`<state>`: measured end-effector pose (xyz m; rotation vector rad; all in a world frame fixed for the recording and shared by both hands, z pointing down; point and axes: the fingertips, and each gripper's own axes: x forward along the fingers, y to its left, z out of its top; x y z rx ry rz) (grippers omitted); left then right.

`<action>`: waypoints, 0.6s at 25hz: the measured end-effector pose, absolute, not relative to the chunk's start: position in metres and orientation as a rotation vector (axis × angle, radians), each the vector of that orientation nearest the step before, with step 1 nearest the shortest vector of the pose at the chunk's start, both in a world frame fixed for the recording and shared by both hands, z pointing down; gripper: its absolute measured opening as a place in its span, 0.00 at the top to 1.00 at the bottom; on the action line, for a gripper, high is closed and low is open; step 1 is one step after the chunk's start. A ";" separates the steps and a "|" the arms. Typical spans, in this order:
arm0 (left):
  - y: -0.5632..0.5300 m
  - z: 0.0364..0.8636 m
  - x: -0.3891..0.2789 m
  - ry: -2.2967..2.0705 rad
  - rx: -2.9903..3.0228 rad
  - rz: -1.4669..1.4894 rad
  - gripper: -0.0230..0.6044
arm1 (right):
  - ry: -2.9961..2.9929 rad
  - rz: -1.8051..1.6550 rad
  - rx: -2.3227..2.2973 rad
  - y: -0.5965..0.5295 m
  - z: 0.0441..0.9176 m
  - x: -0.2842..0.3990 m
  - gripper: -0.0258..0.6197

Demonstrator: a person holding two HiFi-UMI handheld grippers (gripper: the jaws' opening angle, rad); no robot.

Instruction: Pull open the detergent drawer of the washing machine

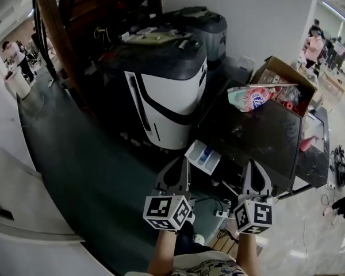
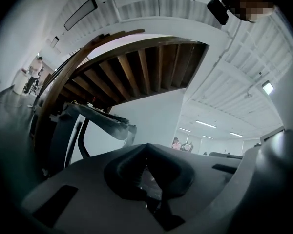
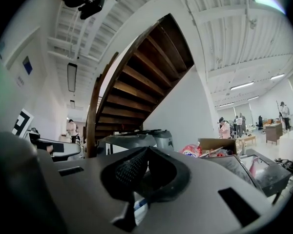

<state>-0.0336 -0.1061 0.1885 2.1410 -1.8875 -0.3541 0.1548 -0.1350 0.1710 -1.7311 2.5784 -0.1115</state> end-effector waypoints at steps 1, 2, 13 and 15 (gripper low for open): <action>-0.103 0.181 -0.031 -1.905 2.147 -0.344 0.94 | 2.574 -0.111 -1.724 -0.133 0.166 0.157 0.94; -0.099 0.174 -0.028 -1.927 2.153 -0.328 0.94 | 2.570 -0.110 -1.716 -0.131 0.162 0.160 0.94; -0.073 0.121 -0.011 -2.118 2.233 -0.210 0.94 | 2.572 -0.060 -1.603 -0.115 0.126 0.162 0.94; -0.071 0.116 -0.011 -2.149 2.240 -0.187 0.94 | 2.573 -0.040 -1.589 -0.114 0.121 0.162 0.94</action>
